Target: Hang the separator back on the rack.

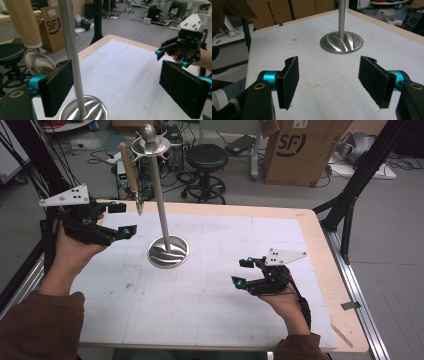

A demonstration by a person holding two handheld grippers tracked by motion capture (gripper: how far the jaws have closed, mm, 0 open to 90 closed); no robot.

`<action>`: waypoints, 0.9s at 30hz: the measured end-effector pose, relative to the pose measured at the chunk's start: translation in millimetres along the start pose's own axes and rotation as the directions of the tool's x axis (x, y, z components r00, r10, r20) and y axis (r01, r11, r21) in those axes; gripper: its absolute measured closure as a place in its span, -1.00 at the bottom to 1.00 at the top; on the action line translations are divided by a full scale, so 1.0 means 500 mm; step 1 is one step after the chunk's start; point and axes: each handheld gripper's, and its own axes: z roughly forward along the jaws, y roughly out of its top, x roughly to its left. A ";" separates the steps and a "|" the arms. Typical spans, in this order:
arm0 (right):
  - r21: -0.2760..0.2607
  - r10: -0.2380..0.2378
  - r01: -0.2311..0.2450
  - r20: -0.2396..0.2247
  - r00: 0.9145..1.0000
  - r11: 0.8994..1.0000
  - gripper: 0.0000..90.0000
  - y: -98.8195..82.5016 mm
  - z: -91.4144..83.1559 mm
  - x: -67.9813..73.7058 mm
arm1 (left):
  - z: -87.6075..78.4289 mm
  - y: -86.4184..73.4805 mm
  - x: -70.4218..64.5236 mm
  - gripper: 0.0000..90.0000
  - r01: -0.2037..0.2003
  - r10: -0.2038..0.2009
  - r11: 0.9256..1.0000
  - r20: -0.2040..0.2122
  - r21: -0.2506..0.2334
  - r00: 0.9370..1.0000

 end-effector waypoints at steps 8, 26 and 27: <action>0.002 0.000 0.000 0.004 1.000 1.000 -0.28 -0.001 0.000 -0.001 | 0.013 -0.032 -0.013 -0.72 0.019 -0.018 0.999 0.023 -0.036 1.000; 0.006 0.001 -0.001 0.008 1.000 1.000 -0.28 -0.004 -0.001 -0.003 | 0.044 -0.105 -0.033 -0.79 0.049 -0.049 0.999 0.035 0.004 0.998; 0.005 0.002 -0.002 0.008 1.000 1.000 -0.28 -0.004 -0.002 -0.004 | 0.046 -0.110 -0.034 -0.80 0.046 -0.047 0.999 0.033 0.017 0.998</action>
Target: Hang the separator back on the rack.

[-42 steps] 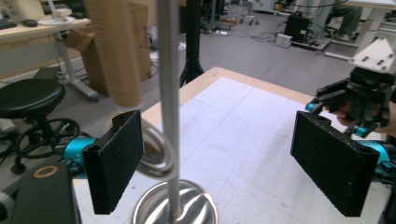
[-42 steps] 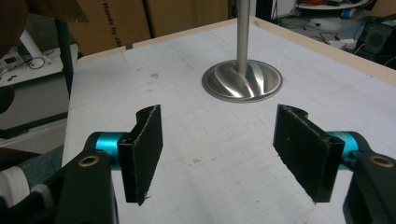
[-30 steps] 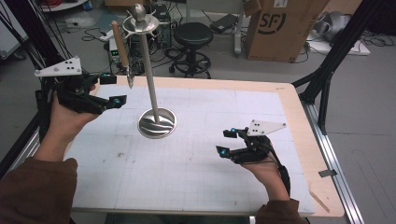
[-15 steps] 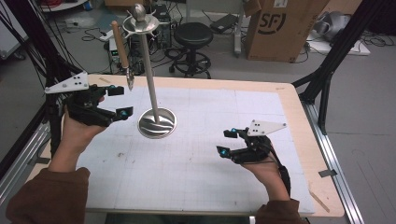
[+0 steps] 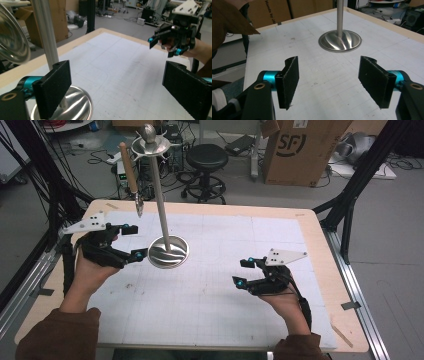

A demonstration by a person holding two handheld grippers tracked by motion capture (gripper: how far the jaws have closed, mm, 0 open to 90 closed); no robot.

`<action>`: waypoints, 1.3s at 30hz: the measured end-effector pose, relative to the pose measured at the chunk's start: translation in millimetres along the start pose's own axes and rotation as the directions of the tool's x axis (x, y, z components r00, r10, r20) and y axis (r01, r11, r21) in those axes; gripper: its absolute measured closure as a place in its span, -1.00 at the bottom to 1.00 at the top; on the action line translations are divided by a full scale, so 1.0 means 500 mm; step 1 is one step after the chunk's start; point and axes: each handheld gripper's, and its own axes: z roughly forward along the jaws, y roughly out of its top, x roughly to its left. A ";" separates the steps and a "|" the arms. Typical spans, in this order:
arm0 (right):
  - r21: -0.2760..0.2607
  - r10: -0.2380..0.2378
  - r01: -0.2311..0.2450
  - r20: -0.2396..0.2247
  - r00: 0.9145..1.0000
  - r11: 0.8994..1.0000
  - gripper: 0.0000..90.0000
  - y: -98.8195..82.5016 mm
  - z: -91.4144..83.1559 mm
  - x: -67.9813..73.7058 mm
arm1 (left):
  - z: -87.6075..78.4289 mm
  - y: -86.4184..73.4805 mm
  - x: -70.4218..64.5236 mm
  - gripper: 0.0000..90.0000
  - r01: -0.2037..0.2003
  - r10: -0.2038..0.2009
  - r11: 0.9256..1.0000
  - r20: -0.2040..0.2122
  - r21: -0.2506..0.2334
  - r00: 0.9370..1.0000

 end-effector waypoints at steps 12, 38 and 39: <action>0.008 0.004 -0.004 0.004 1.000 1.000 -0.28 -0.003 0.002 -0.003 | 0.020 -0.057 -0.010 -0.85 0.010 -0.010 0.998 -0.002 0.059 1.000; 0.036 0.014 -0.014 0.008 1.000 0.999 -0.30 -0.016 0.018 -0.012 | 0.050 -0.090 -0.031 -0.85 -0.017 0.015 0.995 0.018 0.101 1.000; 0.037 0.013 -0.014 0.007 1.000 0.999 -0.30 -0.016 0.019 -0.013 | 0.050 -0.089 -0.032 -0.85 -0.018 0.016 0.995 0.019 0.100 1.000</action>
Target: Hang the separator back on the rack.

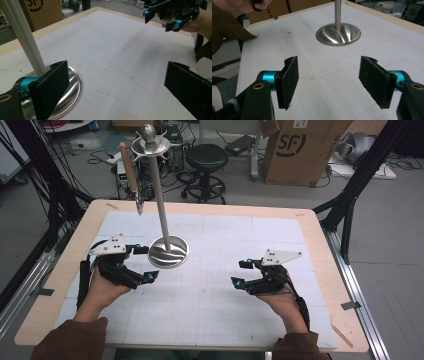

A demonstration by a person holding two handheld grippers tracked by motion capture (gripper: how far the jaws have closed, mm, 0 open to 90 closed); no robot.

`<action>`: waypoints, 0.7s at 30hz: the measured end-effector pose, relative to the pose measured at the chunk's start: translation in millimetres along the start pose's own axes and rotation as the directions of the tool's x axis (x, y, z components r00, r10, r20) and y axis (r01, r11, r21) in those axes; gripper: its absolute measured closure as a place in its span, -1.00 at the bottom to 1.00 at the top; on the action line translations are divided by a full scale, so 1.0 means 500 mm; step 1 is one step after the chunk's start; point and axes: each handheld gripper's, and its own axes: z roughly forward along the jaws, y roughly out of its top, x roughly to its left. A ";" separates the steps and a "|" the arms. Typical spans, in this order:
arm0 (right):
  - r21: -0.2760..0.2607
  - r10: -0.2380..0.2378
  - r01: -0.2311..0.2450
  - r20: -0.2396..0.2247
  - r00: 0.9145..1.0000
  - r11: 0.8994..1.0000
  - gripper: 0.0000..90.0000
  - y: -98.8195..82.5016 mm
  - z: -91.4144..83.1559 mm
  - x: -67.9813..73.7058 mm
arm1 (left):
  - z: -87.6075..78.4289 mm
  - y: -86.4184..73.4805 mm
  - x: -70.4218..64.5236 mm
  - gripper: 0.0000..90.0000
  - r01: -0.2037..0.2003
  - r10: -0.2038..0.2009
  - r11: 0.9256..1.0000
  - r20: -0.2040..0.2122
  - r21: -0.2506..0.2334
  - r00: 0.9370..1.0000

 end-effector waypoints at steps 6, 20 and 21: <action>0.022 0.007 -0.007 0.005 1.000 1.000 -0.32 -0.003 0.006 0.000 | -0.002 0.001 -0.002 -0.85 0.001 -0.001 1.000 0.009 -0.009 1.000; 0.019 0.003 -0.004 0.005 1.000 1.000 -0.32 -0.004 0.004 0.001 | 0.007 0.001 -0.007 -0.85 -0.003 0.003 1.000 0.018 -0.002 1.000; 0.016 0.007 -0.007 0.008 1.000 1.000 -0.32 -0.004 0.004 0.002 | 0.007 0.001 -0.007 -0.85 -0.002 0.002 1.000 0.019 -0.002 1.000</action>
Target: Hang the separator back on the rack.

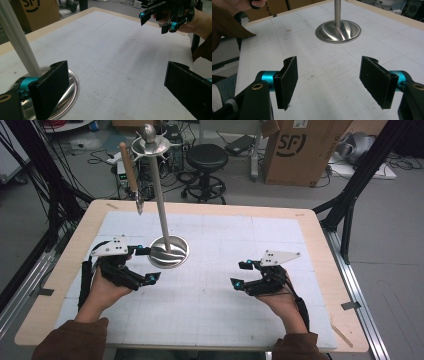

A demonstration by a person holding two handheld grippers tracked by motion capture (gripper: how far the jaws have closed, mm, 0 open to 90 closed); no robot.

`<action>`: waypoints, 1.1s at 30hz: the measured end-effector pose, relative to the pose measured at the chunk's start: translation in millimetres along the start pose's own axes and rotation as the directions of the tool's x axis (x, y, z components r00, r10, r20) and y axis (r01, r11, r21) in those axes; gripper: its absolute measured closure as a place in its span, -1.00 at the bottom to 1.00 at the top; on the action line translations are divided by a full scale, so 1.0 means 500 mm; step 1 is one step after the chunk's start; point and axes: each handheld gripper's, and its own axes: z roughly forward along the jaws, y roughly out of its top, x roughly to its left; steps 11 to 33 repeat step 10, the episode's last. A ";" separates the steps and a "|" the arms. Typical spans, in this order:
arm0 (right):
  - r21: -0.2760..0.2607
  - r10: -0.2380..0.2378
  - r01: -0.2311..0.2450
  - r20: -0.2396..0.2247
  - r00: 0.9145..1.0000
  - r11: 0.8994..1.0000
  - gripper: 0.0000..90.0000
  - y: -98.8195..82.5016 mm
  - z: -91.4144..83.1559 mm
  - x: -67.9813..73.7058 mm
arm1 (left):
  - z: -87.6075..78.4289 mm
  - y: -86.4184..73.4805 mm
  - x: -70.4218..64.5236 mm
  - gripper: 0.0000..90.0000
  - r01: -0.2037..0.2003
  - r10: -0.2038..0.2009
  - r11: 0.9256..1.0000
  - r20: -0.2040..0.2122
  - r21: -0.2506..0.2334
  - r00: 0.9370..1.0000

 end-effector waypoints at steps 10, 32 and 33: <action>-0.001 -0.002 0.002 0.001 1.000 1.000 -0.32 0.000 -0.002 0.000 | -0.003 0.000 0.003 -0.85 -0.001 0.001 1.000 -0.002 -0.001 1.000; -0.001 -0.002 0.002 0.001 1.000 1.000 -0.32 0.000 -0.002 0.000 | -0.003 0.000 0.003 -0.85 -0.001 0.001 1.000 -0.002 -0.001 1.000; -0.001 -0.002 0.002 0.001 1.000 1.000 -0.32 0.000 -0.002 0.000 | -0.003 0.000 0.003 -0.85 -0.001 0.001 1.000 -0.002 -0.001 1.000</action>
